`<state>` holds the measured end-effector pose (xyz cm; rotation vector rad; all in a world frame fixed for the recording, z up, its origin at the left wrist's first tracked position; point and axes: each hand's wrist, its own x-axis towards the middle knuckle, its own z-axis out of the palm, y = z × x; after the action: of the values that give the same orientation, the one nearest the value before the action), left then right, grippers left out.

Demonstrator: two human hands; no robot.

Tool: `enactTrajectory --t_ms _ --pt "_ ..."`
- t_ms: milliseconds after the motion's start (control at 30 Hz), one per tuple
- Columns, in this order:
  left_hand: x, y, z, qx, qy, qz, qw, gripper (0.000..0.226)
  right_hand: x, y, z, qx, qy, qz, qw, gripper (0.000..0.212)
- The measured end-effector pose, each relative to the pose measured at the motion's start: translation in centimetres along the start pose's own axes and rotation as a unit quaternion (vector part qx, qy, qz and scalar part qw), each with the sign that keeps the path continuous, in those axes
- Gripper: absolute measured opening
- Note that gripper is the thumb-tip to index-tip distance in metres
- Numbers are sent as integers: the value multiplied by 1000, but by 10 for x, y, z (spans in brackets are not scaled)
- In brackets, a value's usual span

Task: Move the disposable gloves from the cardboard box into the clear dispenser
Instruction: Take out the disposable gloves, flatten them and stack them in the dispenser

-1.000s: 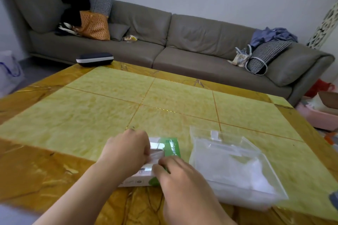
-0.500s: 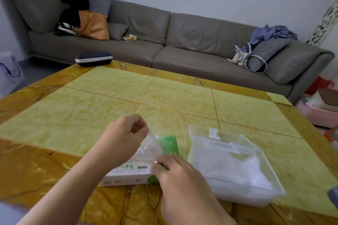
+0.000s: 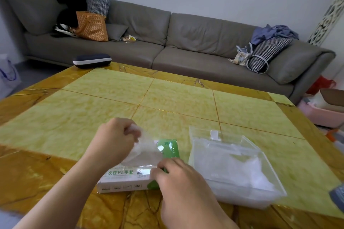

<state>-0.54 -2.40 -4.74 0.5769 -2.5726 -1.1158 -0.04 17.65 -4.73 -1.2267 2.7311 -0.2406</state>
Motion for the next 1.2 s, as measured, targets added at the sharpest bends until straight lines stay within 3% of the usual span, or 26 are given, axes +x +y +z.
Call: enactTrajectory --t_ms 133,300,400,467,533,633,700,767,867,933,1067,1200 --pt "-2 6 -15 -177 42 -4 983 22 -2 -1 -2 4 13 4 1000 49" --pt "-10 21 -19 -419 28 5 908 19 2 -2 -1 -2 -1 7 1000 47" --pt "-16 27 -17 -465 -17 12 885 25 -3 3 -5 152 76 57 984 47" --pt "-22 34 -13 -479 -46 9 877 27 -7 8 -15 351 139 81 923 40" --pt "-28 40 -8 -465 -83 19 881 27 -8 16 -29 550 137 71 821 46" --pt "-35 45 -1 -390 -129 46 910 35 -5 31 -41 663 186 119 716 51" --pt "-37 47 1 -387 -147 51 909 36 -5 36 -43 680 225 146 682 27" --pt "-37 49 0 -416 -165 47 893 41 -7 41 -44 683 234 145 677 7" --pt "-34 45 1 -451 -201 40 869 56 -9 48 -46 684 232 135 679 10" --pt "-33 45 5 -463 -211 42 860 51 -9 49 -44 672 219 131 695 14" --pt "-31 45 11 -509 -125 -13 852 35 -11 52 -45 678 192 133 697 14" --pt "-27 40 7 -512 -82 -30 854 37 -14 61 -50 684 213 137 684 19"
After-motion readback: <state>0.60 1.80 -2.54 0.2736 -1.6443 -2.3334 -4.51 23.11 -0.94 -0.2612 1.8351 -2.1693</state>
